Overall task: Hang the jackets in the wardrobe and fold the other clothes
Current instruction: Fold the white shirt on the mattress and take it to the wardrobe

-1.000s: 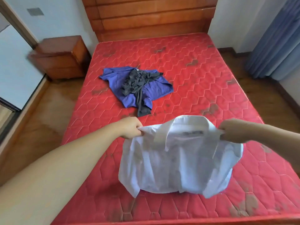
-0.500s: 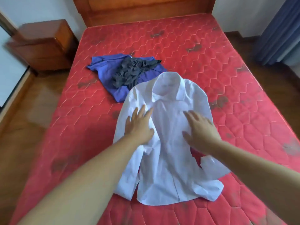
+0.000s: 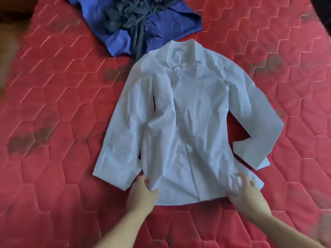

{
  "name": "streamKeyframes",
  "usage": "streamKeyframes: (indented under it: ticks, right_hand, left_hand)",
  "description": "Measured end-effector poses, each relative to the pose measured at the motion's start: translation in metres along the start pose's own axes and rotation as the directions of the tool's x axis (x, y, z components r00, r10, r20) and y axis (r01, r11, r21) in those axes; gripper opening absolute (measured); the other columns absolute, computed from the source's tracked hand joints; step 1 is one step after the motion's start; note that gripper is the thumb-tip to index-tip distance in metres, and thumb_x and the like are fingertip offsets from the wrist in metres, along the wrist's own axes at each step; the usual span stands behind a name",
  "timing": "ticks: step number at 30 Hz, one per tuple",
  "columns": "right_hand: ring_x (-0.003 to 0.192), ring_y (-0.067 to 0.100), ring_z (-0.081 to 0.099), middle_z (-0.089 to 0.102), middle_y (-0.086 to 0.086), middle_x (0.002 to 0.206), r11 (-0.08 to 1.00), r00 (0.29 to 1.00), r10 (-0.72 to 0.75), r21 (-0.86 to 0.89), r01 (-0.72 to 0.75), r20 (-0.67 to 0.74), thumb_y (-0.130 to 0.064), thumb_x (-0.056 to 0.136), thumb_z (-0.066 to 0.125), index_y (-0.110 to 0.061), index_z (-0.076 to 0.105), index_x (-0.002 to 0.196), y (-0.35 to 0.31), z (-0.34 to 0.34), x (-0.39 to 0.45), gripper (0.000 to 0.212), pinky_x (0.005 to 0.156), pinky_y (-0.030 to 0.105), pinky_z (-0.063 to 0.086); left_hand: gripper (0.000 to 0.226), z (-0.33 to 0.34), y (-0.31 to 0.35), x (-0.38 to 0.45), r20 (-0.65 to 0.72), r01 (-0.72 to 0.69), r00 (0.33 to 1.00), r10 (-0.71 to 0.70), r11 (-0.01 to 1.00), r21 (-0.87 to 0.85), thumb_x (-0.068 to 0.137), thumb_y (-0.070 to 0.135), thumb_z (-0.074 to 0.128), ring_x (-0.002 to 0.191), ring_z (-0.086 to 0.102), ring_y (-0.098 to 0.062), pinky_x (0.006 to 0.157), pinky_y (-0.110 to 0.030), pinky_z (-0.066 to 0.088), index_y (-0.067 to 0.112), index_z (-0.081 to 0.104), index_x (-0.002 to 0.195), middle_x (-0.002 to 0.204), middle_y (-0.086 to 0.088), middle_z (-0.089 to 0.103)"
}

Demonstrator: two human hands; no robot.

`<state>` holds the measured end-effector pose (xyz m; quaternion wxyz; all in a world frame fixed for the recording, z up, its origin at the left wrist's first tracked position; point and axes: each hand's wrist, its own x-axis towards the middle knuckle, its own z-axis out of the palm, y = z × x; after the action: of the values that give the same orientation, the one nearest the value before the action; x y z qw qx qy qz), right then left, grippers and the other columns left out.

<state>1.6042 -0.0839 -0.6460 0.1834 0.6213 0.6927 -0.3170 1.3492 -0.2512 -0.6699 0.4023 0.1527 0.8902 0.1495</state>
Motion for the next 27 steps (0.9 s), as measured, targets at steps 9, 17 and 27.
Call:
streamKeyframes:
  ticks: [9, 17, 27]
  right_hand:
    - [0.059, 0.02, 0.047, 0.052, 0.0, 0.062, 0.921, 0.972, -0.048, 0.365, 0.132, -0.229, -0.022, 0.094, 0.045, -0.007, 0.045, 0.066, 0.017, -0.006, -0.015, 0.031, 0.056, 0.037, 0.039]
    - [0.057, 0.031, 0.052, 0.058, 0.019, 0.055, 0.877, 0.945, 0.302, 0.426, -0.224, -0.124, -0.018, 0.088, 0.064, 0.007, 0.06, 0.058, 0.066, -0.009, -0.026, 0.039, 0.058, 0.038, 0.042]
    - [0.072, 0.029, 0.06, 0.065, 0.011, 0.075, 0.893, 0.971, 0.239, 0.385, -0.231, 0.027, -0.032, 0.086, 0.069, -0.006, 0.062, 0.077, 0.056, -0.018, -0.025, 0.029, 0.06, 0.037, 0.043]
  left_hand:
    - [0.005, -0.024, -0.015, -0.01, -0.265, -0.12, 0.964, 0.033, 0.94, -0.319, 0.092, 0.012, 0.059, 0.068, 0.056, -0.015, 0.057, -0.027, 0.041, 0.017, 0.06, 0.09, 0.077, 0.002, 0.062]
    - [0.009, -0.04, -0.06, -0.025, 0.08, 0.088, 0.994, -0.077, 0.985, -0.146, 0.085, 0.017, 0.067, 0.061, 0.059, -0.017, 0.057, -0.032, 0.048, 0.022, 0.059, 0.085, 0.074, -0.002, 0.066]
    - [0.033, -0.047, -0.035, -0.023, 0.337, 0.36, 0.916, -0.218, 0.816, -0.452, 0.086, 0.059, 0.059, 0.101, 0.06, -0.015, 0.096, -0.034, 0.046, 0.029, 0.062, 0.099, 0.102, 0.008, 0.066]
